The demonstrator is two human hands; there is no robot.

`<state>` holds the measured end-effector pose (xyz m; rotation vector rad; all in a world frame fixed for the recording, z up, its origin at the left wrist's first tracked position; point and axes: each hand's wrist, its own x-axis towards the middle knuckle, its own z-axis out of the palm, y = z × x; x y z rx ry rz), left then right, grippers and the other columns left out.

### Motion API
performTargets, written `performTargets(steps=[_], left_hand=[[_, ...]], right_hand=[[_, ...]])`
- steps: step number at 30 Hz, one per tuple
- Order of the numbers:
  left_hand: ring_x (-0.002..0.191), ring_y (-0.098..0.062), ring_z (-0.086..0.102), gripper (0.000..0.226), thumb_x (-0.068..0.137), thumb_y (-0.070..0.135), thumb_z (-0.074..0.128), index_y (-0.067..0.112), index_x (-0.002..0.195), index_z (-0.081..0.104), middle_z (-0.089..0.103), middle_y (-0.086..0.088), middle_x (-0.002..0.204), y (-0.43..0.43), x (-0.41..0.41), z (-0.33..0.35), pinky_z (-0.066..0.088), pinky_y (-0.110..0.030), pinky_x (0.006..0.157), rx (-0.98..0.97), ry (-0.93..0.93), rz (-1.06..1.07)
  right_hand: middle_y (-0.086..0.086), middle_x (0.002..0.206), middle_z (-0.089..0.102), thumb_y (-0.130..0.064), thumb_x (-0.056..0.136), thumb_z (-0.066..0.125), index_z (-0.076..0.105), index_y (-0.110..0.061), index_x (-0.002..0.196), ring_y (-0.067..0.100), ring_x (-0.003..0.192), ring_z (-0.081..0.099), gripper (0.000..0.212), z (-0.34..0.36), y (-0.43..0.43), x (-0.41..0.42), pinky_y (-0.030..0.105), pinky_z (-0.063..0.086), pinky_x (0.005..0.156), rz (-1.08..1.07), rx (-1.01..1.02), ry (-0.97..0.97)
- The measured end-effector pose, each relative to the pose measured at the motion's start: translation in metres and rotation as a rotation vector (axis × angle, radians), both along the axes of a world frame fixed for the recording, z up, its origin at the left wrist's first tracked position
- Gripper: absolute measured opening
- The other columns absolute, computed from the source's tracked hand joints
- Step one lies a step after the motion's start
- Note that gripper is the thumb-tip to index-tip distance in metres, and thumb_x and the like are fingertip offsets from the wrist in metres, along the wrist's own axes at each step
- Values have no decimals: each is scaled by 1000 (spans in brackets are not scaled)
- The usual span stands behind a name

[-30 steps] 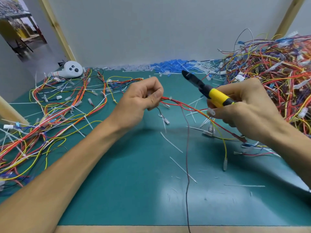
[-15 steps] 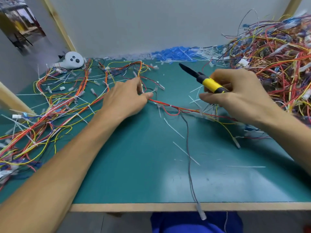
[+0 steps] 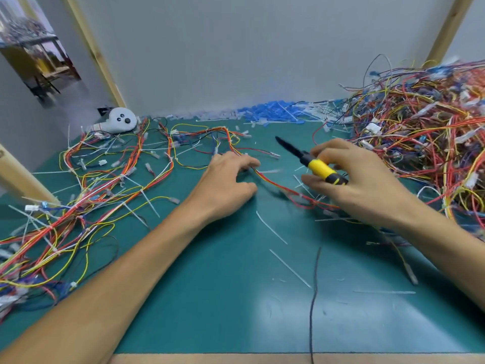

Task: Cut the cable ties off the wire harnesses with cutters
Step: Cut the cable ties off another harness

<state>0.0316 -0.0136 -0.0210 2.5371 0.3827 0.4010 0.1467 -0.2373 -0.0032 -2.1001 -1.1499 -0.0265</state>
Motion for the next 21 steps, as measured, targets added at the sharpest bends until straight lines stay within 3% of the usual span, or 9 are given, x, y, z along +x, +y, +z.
performTargets(steps=[2, 5, 9, 12, 15, 17, 19, 21], left_hand=[[121, -12, 54, 47, 81, 7, 69, 24, 126, 70, 64, 7, 124, -7, -2, 3, 42, -34, 109, -22, -50, -72], [113, -10, 62, 41, 77, -4, 64, 14, 113, 74, 70, 6, 117, -24, -9, 10, 49, -31, 98, -45, -234, -264], [115, -20, 65, 53, 68, -8, 56, 10, 114, 73, 74, 1, 116, -33, -16, 17, 50, -39, 98, -142, -327, -427], [119, -20, 66, 63, 65, -13, 54, 7, 124, 65, 75, -1, 117, -33, -19, 19, 46, -39, 106, -246, -309, -483], [112, -18, 68, 58, 69, -11, 56, 10, 123, 58, 78, 4, 107, -34, -18, 15, 46, -32, 98, -235, -318, -447], [100, -20, 68, 50, 71, -8, 57, 10, 118, 58, 78, 5, 97, -33, -16, 12, 46, -32, 89, -208, -330, -401], [91, -21, 67, 43, 73, -5, 57, 9, 114, 60, 78, 4, 91, -29, -15, 13, 47, -36, 85, -197, -331, -364], [84, -19, 66, 39, 74, -3, 58, 9, 111, 63, 76, 4, 85, -25, -14, 14, 47, -39, 82, -178, -349, -323]], right_hand=[[-6, 110, 68, -37, 89, 76, 64, -27, 80, 18, 96, 63, 18, -4, 3, -4, 35, 46, 87, 31, -20, 0], [2, 87, 66, -45, 91, 73, 64, -18, 86, 24, 81, 61, 29, -11, 7, -5, 42, 48, 76, 9, -33, 39], [12, 82, 77, -32, 90, 79, 68, 0, 95, 16, 68, 72, 35, -7, 9, -3, 22, 53, 64, 156, 237, 483], [11, 77, 76, -28, 86, 82, 68, 3, 88, 18, 73, 74, 34, -6, 7, 1, 15, 51, 64, 183, 340, 589], [10, 74, 76, -16, 86, 82, 74, -12, 77, 14, 61, 65, 12, -3, 5, 0, 17, 47, 58, 168, 366, 607], [19, 87, 77, -2, 85, 80, 77, -20, 75, 19, 60, 61, 20, -3, 5, 2, 26, 45, 56, 175, 375, 668], [19, 100, 77, 4, 84, 78, 73, -8, 85, 19, 58, 58, 13, -1, 6, 0, 27, 43, 53, 172, 431, 736], [7, 96, 79, 8, 84, 77, 63, 1, 95, 16, 58, 60, 19, 0, 5, -2, 23, 45, 53, 117, 478, 669]])
